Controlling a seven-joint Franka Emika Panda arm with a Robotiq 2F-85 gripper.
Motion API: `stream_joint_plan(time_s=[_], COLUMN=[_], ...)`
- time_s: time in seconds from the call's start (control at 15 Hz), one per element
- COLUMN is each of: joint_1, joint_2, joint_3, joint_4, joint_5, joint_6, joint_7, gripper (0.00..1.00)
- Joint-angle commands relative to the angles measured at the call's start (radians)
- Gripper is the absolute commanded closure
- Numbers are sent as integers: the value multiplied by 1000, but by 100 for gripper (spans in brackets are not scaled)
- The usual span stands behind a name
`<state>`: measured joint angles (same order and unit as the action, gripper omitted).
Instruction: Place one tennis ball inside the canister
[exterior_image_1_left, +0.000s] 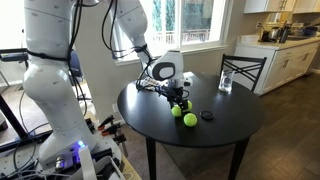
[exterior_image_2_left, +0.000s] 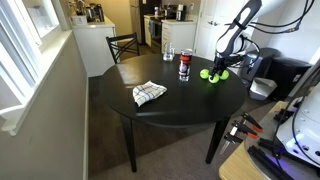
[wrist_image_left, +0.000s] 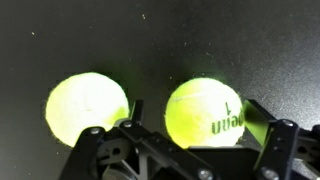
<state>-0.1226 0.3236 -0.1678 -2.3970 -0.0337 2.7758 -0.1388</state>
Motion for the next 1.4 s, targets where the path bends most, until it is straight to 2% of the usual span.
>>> stream_joint_plan(time_s=[0.0,0.47,0.53,0.6,0.87,0.93,1.2,1.33], joint_1=[14,25,23,23,17,17,3,-34], joint_2=[28,58,60,62,62,62,1,-70], joint_3=[-11,-5,-1,0,6,6,21,69], joint_4=[12,32,34,36,37,38,7,-20], joint_5=[-50,-51,-48,-47,-39,-38,-25,15], joint_6=[46,45,42,40,32,31,9,-62], joint_7=[47,51,43,42,38,37,12,-54], gripper=[0,0,25,27,53,57,57,57])
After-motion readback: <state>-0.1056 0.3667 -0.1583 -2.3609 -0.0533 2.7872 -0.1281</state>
